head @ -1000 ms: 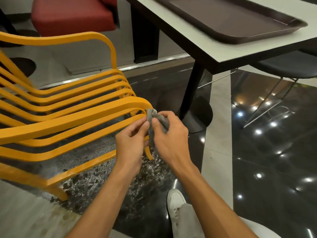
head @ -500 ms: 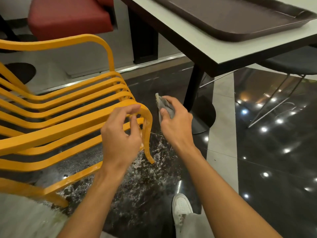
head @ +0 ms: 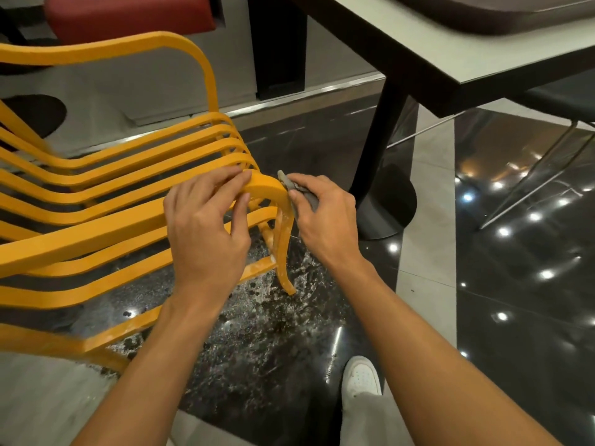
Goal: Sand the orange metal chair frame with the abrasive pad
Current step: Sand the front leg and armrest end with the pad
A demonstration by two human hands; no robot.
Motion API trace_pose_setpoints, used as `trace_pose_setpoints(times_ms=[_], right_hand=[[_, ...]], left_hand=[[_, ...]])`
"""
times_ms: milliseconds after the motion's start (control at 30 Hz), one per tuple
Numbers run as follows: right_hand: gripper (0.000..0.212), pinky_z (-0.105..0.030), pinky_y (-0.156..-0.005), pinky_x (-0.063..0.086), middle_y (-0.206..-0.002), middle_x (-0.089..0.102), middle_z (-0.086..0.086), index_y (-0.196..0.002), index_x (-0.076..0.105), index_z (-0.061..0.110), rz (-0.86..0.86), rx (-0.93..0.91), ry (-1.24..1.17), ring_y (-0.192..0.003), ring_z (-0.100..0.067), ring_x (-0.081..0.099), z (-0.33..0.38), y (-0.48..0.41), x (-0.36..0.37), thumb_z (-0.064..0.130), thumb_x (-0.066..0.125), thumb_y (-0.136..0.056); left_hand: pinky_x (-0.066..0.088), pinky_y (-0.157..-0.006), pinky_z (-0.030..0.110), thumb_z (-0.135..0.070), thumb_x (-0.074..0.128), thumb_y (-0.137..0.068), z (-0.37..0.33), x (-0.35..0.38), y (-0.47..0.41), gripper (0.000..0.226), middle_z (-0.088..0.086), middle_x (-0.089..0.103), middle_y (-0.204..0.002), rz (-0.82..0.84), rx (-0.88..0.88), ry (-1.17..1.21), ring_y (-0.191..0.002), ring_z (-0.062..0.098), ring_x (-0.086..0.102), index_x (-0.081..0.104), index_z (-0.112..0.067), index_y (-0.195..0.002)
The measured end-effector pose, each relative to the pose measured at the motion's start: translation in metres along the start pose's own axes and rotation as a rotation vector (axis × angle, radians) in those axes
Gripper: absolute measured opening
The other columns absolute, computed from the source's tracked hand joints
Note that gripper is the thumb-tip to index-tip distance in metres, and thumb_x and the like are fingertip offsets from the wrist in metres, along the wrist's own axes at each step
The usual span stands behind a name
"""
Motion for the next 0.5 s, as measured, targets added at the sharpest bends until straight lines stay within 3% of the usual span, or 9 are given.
trace_pose_setpoints(times_ms=[367, 500], right_hand=[[0.019, -0.008, -0.084, 0.050, -0.105, 0.074, 0.011, -0.114, 0.080, 0.021, -0.041, 0.028, -0.058, -0.096, 0.000, 0.067, 0.007, 0.002, -0.002, 0.020, 0.068, -0.099], [0.021, -0.025, -0.095, 0.055, -0.112, 0.075, 0.005, -0.117, 0.079, 0.019, 0.044, 0.211, -0.067, -0.102, -0.006, 0.066, -0.025, 0.007, 0.007, 0.023, 0.066, -0.101]], left_hand=[[0.032, -0.112, 0.036, -0.021, 0.064, -0.105, 0.004, 0.001, 0.001, 0.030, -0.006, 0.069, -0.135, 0.003, 0.020, 0.032, -0.128, 0.020, 0.058, 0.072, -0.020, -0.134], [0.030, -0.113, 0.034, -0.021, 0.064, -0.105, 0.004, 0.002, 0.000, 0.030, -0.007, 0.069, -0.135, 0.002, 0.004, 0.031, -0.129, 0.019, 0.058, 0.072, -0.020, -0.134]])
Point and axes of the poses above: each hand's wrist, its own y-axis away from the middle knuckle, its own x-axis out of the palm, z = x × y, the point moved 10 cm from there along -y, towards the middle knuckle
